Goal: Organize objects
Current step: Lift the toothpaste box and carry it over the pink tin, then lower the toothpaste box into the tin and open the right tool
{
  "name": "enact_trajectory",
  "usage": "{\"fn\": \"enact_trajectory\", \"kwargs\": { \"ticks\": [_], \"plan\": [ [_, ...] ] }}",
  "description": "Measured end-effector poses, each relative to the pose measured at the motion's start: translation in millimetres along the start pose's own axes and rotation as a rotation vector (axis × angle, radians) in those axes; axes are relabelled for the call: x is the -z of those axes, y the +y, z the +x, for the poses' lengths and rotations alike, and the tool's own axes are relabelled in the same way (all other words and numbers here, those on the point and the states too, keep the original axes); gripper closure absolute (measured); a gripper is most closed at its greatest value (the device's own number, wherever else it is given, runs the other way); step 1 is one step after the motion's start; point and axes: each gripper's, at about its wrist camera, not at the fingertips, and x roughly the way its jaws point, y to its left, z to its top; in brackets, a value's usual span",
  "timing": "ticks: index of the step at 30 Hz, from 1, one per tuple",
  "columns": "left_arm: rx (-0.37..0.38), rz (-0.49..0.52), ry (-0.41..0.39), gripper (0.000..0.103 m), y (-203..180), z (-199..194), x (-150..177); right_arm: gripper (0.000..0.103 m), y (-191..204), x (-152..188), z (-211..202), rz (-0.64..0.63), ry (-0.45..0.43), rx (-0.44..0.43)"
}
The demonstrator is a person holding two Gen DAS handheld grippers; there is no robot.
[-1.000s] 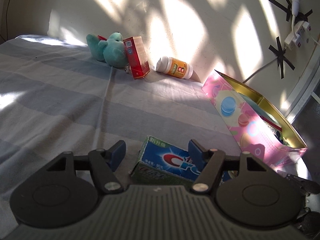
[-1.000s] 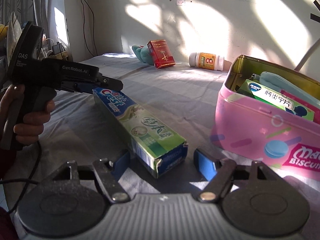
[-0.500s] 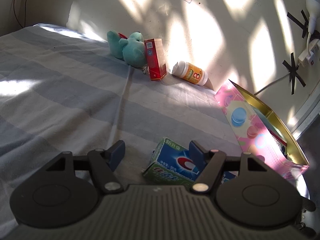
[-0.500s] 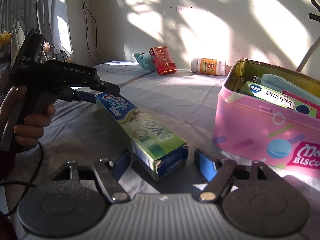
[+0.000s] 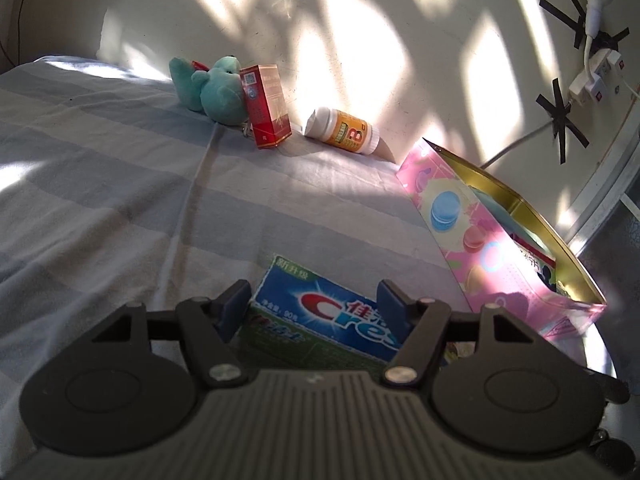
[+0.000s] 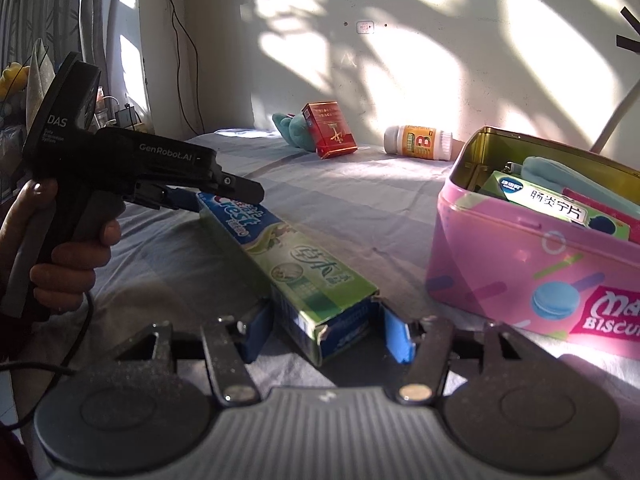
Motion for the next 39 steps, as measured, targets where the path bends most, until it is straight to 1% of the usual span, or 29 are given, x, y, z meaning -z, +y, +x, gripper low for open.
{"fn": "enact_trajectory", "kwargs": {
  "ticks": [1,4,7,11,13,16,21,24,25,26,27,29,30,32,34,35,37,39],
  "plan": [
    [0.004,-0.01,-0.001,0.038,1,-2,0,0.046,-1,1,-3,0.007,-0.005,0.002],
    [0.022,-0.001,-0.027,0.039,-8,-16,-2,0.046,1,4,-16,0.0,-0.036,0.01],
    [0.05,0.041,-0.075,0.039,-29,-29,-11,0.046,3,2,-36,-0.035,-0.1,0.052],
    [0.107,0.12,-0.136,0.039,-69,-33,-31,0.046,-15,-10,-63,-0.024,-0.196,0.109],
    [0.141,0.156,-0.157,0.04,-96,-25,-42,0.046,-30,-15,-76,-0.027,-0.238,0.152],
    [0.187,0.192,-0.153,0.042,-130,-4,-54,0.046,-59,-21,-85,-0.015,-0.262,0.21],
    [0.242,0.254,-0.137,0.041,-184,36,-66,0.045,-112,-27,-94,-0.005,-0.252,0.296],
    [0.258,0.296,-0.13,0.041,-213,65,-71,0.044,-147,-32,-91,0.008,-0.229,0.354],
    [0.254,0.314,-0.131,0.041,-221,76,-72,0.043,-159,-33,-87,0.015,-0.222,0.382],
    [0.231,0.326,-0.125,0.04,-229,89,-72,0.042,-169,-34,-82,0.022,-0.213,0.411],
    [0.2,0.33,-0.107,0.037,-236,102,-72,0.042,-179,-35,-75,0.039,-0.197,0.445],
    [0.152,0.333,-0.056,0.037,-245,122,-68,0.041,-194,-35,-63,0.099,-0.172,0.509],
    [0.143,0.334,-0.04,0.037,-246,126,-65,0.038,-197,-33,-62,0.131,-0.176,0.513],
    [0.132,0.362,-0.041,0.037,-248,125,-54,0.034,-201,-30,-65,0.168,-0.218,0.492],
    [0.098,0.421,-0.059,0.037,-252,120,-43,0.036,-197,-27,-71,0.152,-0.249,0.481],
    [0.076,0.452,-0.068,0.037,-254,117,-38,0.036,-193,-26,-73,0.14,-0.255,0.491],
    [0.045,0.49,-0.082,0.037,-258,109,-31,0.036,-187,-27,-78,0.126,-0.268,0.5],
    [0.023,0.508,-0.094,0.037,-260,100,-25,0.036,-182,-28,-85,0.138,-0.287,0.49]
  ]
}}
